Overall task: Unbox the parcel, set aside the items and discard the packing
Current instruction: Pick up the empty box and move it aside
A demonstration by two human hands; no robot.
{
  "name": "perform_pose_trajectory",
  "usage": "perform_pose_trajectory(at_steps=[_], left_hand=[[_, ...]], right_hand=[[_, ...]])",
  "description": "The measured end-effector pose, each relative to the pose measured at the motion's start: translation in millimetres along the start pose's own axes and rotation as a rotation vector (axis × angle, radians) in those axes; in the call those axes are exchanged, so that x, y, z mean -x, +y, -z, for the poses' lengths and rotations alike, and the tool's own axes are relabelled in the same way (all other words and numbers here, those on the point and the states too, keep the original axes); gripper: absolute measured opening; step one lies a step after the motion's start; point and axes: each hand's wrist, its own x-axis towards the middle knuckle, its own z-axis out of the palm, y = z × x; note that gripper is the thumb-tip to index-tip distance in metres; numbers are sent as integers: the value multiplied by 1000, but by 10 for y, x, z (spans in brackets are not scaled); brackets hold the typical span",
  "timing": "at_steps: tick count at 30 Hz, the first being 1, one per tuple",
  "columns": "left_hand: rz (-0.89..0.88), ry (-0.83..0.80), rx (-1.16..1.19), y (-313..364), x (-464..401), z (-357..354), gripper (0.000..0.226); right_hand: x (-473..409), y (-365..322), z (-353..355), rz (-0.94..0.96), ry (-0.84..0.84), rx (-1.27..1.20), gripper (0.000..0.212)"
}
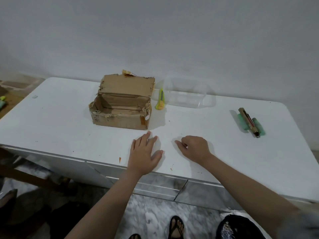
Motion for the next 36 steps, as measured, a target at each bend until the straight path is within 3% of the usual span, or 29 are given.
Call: perform_pose_trajectory(at_steps=[6,15,19,27,36], left_hand=[[-5,-6,4,-1,-9,1,62],[-38,-80,-46,21,-24,37,67],[-45,-161,23,136,-35,41,48],[-388,-217,243,1016,102,-140,47],[-555,-361,189,2097,54,-528,43]], right_hand=[[41,-41,62,-95,93,-10,51],[259,6,488,-730,382,-421,60],[549,-6,671,-849,498,-456,59],[1582,-99,884,-1087,649,-376,59],[2758,260,1131,-1423,724,-270,60]])
